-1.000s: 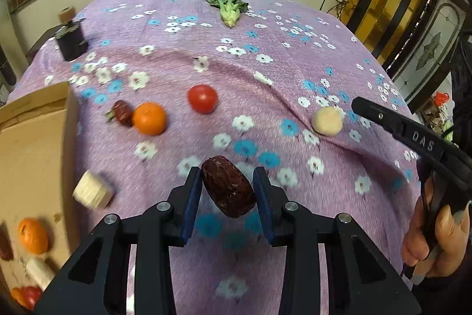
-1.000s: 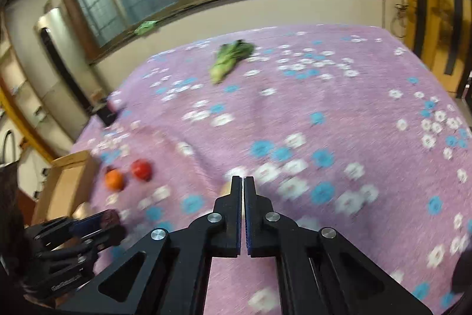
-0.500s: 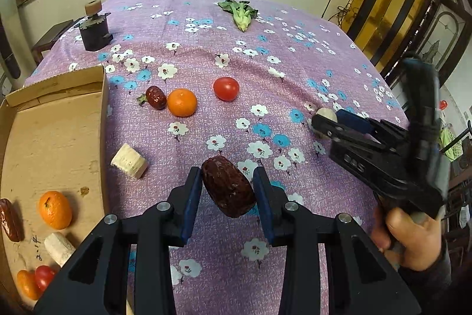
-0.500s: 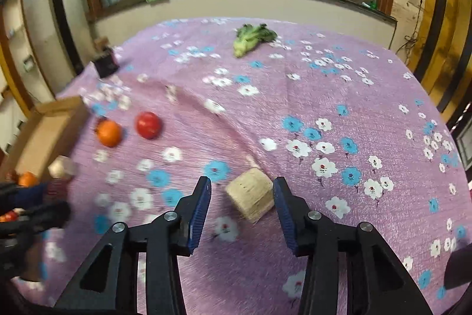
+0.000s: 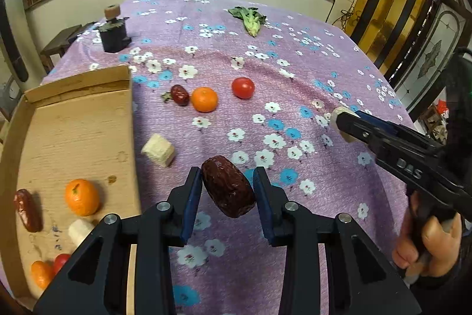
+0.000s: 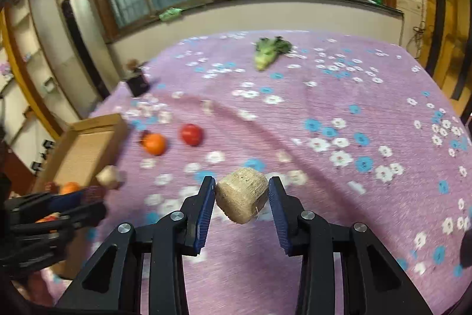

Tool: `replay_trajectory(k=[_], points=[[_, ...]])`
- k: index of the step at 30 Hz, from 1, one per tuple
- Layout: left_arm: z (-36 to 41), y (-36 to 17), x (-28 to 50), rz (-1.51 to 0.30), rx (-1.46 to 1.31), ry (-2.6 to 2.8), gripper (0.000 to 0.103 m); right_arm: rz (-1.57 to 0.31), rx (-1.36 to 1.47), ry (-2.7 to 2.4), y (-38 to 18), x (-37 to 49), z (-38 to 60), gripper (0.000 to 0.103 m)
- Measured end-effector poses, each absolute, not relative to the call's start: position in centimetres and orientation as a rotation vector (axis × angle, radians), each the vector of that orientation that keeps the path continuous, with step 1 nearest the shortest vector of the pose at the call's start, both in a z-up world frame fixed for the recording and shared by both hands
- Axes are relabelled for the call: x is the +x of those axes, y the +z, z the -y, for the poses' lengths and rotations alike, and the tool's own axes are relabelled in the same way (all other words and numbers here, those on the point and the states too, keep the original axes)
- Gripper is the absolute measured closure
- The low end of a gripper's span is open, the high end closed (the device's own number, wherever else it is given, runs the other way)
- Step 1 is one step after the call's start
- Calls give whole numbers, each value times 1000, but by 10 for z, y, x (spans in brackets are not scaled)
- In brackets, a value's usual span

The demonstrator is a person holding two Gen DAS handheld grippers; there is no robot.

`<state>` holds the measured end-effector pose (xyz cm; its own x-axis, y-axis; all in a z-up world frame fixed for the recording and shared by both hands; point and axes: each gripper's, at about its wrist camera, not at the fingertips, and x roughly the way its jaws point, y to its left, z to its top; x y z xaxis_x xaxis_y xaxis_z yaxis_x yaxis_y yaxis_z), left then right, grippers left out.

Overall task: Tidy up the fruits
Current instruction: 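Carry the date toward the tray while the right gripper grasps a cream cylinder, then open the left gripper over the tray while the right releases the cylinder there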

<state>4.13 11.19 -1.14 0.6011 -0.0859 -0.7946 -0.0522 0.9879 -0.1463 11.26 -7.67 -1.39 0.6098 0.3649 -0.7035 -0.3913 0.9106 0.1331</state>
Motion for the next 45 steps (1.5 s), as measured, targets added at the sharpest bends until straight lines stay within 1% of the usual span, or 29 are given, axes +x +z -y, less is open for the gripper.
replay_trajectory(k=[6,19,35,45], points=[[-131,-7,23,-908,-152,32,70,-804,2,531,-4,88,54,65],[-186,2,-11,-864,-173,145,70,-816,-25,664,3,51,-3,65],[-231,1,-25,-847,-200,218,70,-814,-78,779,9,36,-72,65],[-248,-1,-27,-849,-211,243,70,-828,-93,811,4,37,-95,65]])
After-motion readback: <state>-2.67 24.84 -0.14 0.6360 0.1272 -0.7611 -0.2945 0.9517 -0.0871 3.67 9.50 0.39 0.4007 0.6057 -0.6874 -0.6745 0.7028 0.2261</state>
